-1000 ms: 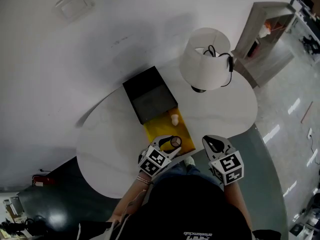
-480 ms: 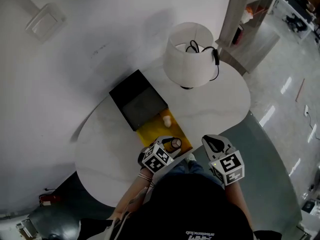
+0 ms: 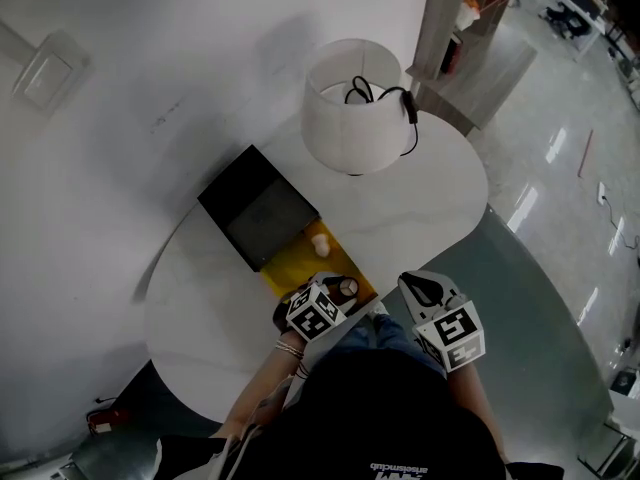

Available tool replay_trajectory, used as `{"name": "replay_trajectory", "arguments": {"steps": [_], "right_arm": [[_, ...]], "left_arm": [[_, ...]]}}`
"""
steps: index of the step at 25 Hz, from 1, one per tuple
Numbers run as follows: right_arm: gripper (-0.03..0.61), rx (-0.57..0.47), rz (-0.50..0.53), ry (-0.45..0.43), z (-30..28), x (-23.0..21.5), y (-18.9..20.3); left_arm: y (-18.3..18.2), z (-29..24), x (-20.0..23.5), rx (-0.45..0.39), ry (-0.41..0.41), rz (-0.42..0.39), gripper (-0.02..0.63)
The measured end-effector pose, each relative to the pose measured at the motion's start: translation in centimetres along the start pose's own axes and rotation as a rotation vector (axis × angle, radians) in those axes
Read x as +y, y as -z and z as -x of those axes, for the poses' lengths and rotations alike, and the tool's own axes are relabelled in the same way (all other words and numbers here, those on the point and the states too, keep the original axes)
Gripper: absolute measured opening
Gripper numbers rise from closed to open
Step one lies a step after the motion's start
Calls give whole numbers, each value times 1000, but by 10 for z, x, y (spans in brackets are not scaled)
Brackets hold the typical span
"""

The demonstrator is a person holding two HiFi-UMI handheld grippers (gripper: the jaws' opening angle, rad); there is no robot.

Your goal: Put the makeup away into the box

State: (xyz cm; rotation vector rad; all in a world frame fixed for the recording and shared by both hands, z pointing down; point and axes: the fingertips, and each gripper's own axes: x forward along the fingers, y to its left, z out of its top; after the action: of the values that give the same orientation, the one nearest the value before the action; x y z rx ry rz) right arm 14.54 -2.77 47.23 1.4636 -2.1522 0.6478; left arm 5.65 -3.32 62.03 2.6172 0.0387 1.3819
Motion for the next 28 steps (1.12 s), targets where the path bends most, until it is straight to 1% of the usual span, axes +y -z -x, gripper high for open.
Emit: {"name": "replay_trajectory", "arguments": {"steps": [6, 17, 21, 26, 28], "right_arm": [[31, 4, -21, 24, 3, -4, 6], [31, 8, -34, 42, 10, -6, 12], [31, 6, -29, 42, 11, -6, 12], [31, 5, -18, 37, 14, -5, 12], [31, 6, -13, 37, 15, -5, 11]], "left_arm": [[5, -12, 1, 61, 2, -74, 227], [1, -22, 0, 75, 15, -87, 227], [0, -24, 2, 82, 6, -99, 227], [1, -24, 0, 102, -26, -145, 229], [2, -25, -1, 110, -35, -143, 229]]}}
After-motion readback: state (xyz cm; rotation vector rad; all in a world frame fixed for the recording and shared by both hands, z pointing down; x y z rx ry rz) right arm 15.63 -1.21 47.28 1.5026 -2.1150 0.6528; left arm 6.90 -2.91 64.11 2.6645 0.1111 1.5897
